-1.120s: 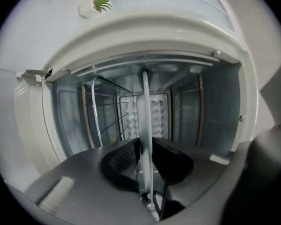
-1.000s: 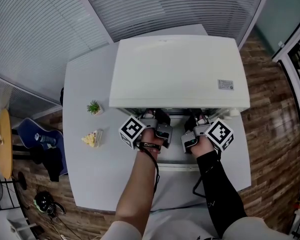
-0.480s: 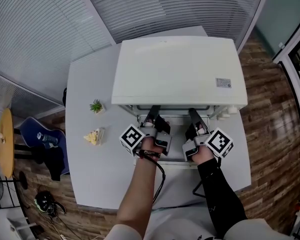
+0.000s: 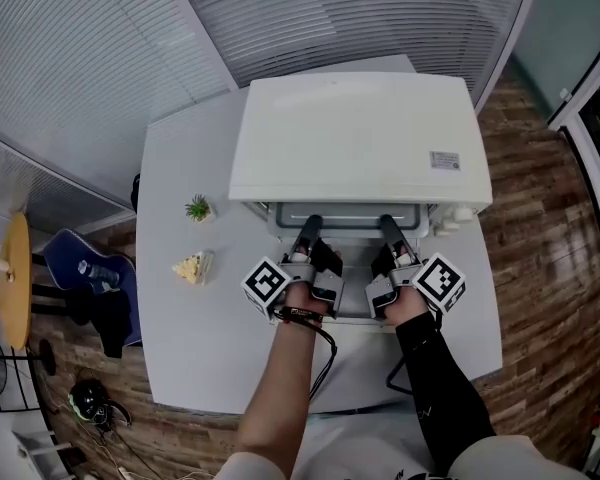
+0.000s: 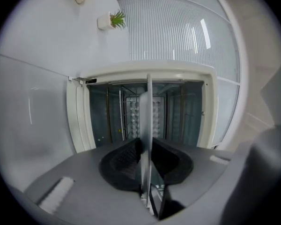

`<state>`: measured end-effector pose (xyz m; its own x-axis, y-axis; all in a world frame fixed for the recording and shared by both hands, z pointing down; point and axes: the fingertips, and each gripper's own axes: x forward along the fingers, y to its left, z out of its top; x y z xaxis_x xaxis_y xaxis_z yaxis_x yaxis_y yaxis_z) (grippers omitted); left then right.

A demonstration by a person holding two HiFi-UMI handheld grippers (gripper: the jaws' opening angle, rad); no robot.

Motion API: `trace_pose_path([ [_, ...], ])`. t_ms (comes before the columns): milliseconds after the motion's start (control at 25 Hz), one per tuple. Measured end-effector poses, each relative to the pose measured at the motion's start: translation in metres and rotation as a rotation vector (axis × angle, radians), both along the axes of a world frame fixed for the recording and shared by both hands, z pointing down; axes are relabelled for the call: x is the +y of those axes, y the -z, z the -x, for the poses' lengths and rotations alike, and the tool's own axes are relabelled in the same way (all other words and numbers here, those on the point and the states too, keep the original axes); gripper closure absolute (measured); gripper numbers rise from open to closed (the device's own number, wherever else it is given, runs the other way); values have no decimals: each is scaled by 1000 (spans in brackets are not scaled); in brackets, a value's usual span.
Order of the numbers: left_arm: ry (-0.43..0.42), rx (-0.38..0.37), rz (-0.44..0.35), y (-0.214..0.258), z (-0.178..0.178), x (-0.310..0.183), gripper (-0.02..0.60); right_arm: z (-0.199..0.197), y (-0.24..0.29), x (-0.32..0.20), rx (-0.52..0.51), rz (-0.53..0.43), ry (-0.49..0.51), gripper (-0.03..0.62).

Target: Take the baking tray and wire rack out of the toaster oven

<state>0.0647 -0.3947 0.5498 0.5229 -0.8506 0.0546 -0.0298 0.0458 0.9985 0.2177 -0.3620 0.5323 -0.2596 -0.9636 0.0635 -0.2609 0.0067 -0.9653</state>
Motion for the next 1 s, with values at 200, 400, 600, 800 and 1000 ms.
trace_pose_path([
  [200,-13,-32,15,-2,0,1,457,-1,-4,0,-63,8,-4,510],
  [400,-15,-30,8,0,2,7,457,1,-4,4,-86,0,10,513],
  [600,-19,-27,-3,-1,4,17,457,2,-6,16,-62,18,24,513],
  [800,-52,-36,-8,-3,6,31,457,7,-5,28,-44,3,36,511],
  [1000,-102,-32,-26,1,9,47,454,11,-1,44,-47,2,26,511],
])
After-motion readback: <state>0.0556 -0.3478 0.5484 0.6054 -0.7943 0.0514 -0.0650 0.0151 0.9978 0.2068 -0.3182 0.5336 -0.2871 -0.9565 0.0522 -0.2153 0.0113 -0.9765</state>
